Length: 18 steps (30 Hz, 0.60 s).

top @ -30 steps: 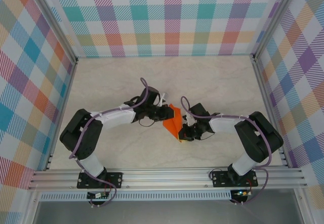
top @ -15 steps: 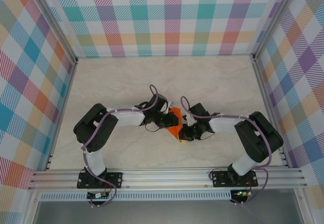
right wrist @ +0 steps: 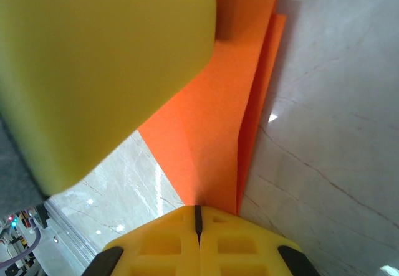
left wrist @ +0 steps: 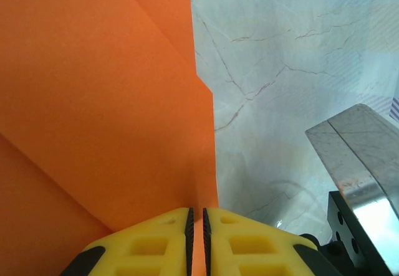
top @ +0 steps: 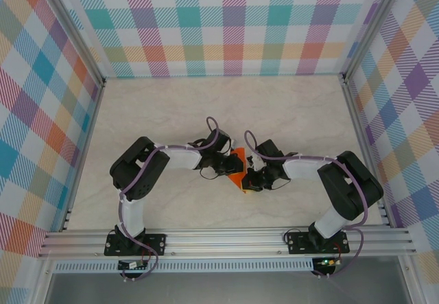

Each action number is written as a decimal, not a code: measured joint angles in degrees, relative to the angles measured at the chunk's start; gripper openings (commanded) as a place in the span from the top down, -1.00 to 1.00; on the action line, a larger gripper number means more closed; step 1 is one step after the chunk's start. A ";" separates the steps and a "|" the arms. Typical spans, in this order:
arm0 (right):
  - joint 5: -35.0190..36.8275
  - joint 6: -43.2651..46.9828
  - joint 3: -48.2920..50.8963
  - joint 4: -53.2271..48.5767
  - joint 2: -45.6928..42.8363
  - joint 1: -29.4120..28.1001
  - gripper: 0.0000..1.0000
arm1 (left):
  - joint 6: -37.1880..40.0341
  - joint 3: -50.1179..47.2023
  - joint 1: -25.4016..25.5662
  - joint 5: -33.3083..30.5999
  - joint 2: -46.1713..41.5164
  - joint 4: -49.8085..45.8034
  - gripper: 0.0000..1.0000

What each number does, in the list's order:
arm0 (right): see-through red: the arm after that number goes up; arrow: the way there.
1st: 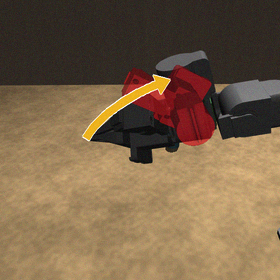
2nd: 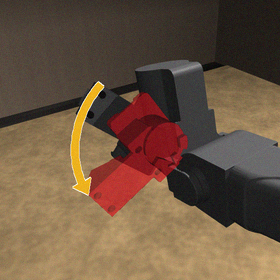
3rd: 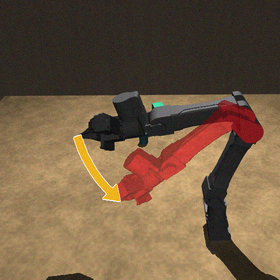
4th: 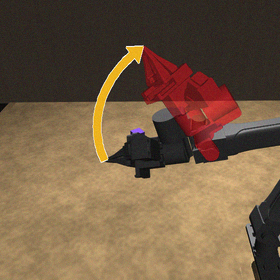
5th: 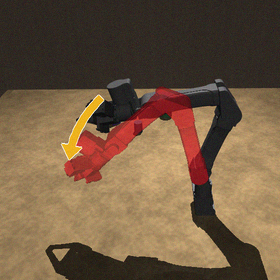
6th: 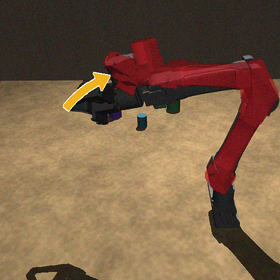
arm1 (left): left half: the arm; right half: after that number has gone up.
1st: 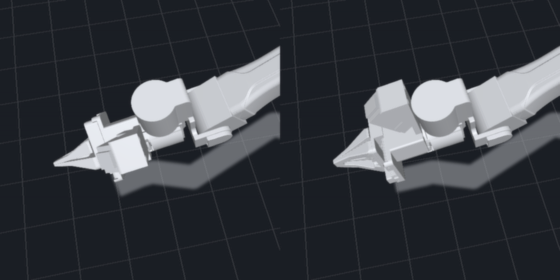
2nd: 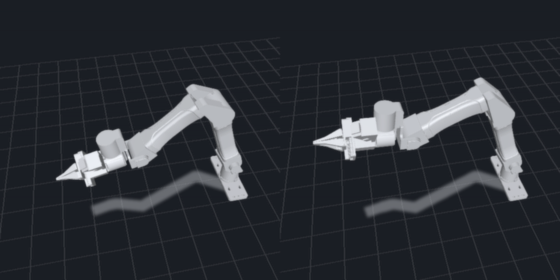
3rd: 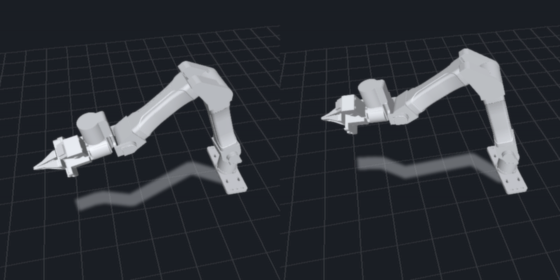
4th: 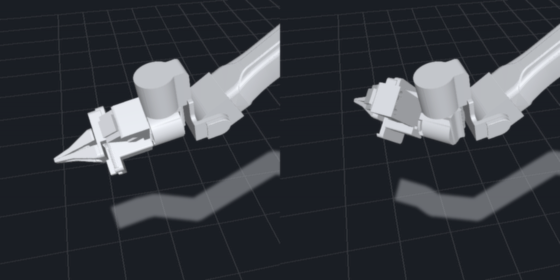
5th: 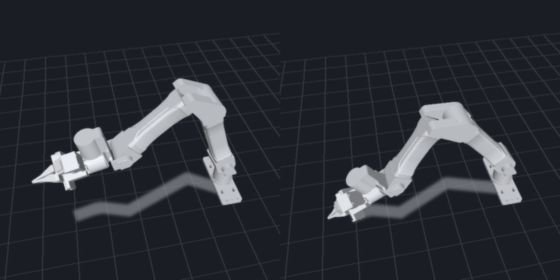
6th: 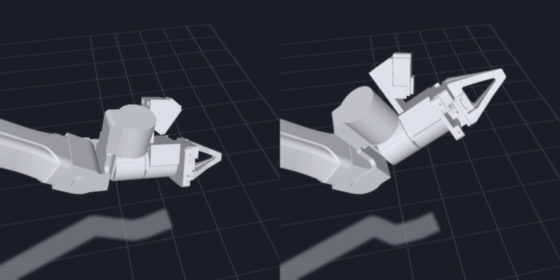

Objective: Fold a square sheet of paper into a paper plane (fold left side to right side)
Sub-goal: Fourth fold the wing at the center of the table.

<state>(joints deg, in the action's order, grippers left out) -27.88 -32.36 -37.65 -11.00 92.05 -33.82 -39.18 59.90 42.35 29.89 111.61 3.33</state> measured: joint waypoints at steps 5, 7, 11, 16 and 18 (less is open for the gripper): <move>0.02 0.02 -0.07 -0.17 0.04 0.00 1.00 | 0.00 -0.02 -0.17 -0.17 0.42 0.26 0.72; 0.00 0.04 -0.07 -0.17 0.04 0.00 1.00 | 0.00 -0.20 -0.50 -0.07 0.46 0.87 0.72; -0.02 0.09 -0.09 -0.20 0.11 0.00 1.00 | 0.07 -0.48 -1.27 1.53 0.96 2.29 0.72; -0.02 0.17 -0.17 -0.31 0.11 0.00 1.00 | 0.33 0.00 -3.26 6.49 2.32 2.84 0.70; -0.02 0.20 -0.24 -0.42 0.15 0.00 1.00 | 0.96 0.98 -4.37 8.07 3.10 2.36 0.69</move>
<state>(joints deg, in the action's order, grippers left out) -27.90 -32.16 -37.89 -11.42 92.20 -33.82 -38.22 60.88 37.98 37.95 114.72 5.69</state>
